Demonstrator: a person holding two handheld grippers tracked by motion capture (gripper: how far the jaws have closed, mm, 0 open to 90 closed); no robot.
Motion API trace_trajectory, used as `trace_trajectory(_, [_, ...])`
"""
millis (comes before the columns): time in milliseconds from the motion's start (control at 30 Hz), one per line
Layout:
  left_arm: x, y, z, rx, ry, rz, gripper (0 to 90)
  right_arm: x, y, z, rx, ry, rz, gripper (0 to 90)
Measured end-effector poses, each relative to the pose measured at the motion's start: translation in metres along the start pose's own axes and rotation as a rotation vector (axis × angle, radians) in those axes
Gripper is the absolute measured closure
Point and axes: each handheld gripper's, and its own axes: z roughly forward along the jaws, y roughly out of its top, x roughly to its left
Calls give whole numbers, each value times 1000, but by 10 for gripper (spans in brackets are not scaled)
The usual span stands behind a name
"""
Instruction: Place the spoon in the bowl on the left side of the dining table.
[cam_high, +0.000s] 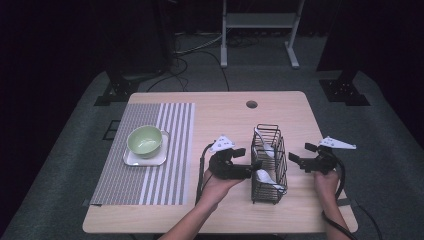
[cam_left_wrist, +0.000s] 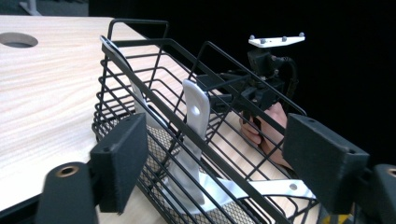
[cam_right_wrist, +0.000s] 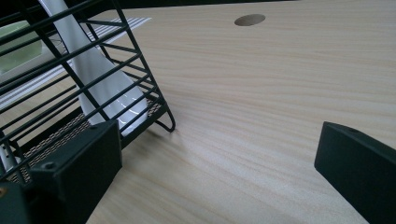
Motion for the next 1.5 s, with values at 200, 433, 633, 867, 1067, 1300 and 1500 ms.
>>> trace_trajectory(200, [1,2,5,5,0,1,322,0,0,0,-5,3,4,0])
trace_trajectory(433, [3,4,11,15,4,8,394,-1,0,-1,-8,3,6,0])
trace_trajectory(633, [4,7,15,13,-5,16,539,-1,0,-1,-11,5,7,0])
trace_trajectory(867, [4,6,15,4,-6,11,711,-1,0,-2,-15,8,12,0])
trace_trajectory(1067, [5,4,12,-13,-15,-8,810,-2,0,-2,-16,8,13,0])
trace_trajectory(1300, [6,6,10,-47,-72,-63,850,-2,0,-2,-19,9,14,0])
trace_trajectory(1500, [3,8,11,-60,-93,-82,849,-2,0,-2,-20,10,14,0])
